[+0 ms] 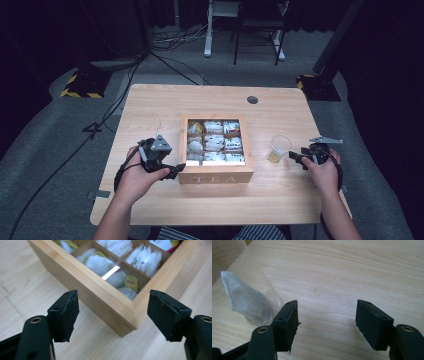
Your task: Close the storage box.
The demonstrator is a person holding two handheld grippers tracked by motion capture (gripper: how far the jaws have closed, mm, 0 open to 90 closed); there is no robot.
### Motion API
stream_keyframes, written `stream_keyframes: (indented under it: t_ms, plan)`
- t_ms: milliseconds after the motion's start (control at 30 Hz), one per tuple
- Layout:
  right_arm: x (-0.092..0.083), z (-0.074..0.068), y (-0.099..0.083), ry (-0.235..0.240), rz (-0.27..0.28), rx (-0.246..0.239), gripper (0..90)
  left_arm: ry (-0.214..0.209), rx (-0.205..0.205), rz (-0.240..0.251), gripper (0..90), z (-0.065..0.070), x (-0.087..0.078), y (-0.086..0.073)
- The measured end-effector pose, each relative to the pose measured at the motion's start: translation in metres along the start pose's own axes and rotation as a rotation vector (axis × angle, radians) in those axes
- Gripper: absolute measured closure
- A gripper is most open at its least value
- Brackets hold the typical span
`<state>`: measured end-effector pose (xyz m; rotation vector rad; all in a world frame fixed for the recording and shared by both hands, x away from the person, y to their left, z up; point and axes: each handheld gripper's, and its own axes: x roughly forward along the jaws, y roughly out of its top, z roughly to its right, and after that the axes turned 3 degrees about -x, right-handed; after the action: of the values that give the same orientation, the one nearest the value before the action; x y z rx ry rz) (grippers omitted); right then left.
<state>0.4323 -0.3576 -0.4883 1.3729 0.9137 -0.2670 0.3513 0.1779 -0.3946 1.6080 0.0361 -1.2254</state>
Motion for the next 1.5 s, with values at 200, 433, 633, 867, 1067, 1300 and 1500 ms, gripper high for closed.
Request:
stream_keyframes:
  t_ms: [200,433,633,867,1067,1300,1500]
  plan:
    - [0.007,0.001,-0.005,-0.008,0.003,-0.044,32.3,0.105,-0.002,0.053,22.8,-0.019,-0.010,-0.003]
    - [0.011,0.003,-0.009,-0.033,0.043,-0.086,26.7,0.156,-0.046,0.072,20.9,-0.044,-0.009,-0.013]
    - [0.012,0.003,-0.009,-0.033,0.035,-0.119,26.1,0.213,-0.058,0.059,19.4,-0.061,-0.001,-0.021]
    - [0.012,0.004,-0.009,-0.026,0.037,-0.127,26.1,0.251,-0.129,0.057,19.6,-0.082,0.013,-0.037]
    - [0.012,0.005,-0.008,-0.023,0.036,-0.130,26.1,0.243,-0.174,0.092,19.8,-0.095,0.022,-0.049]
    - [0.012,0.005,-0.008,-0.023,0.036,-0.129,26.1,0.258,-0.199,0.101,20.0,-0.107,0.034,-0.061]
    - [0.012,0.005,-0.008,-0.023,0.036,-0.129,26.1,0.289,-0.217,0.120,20.1,-0.114,0.044,-0.071]
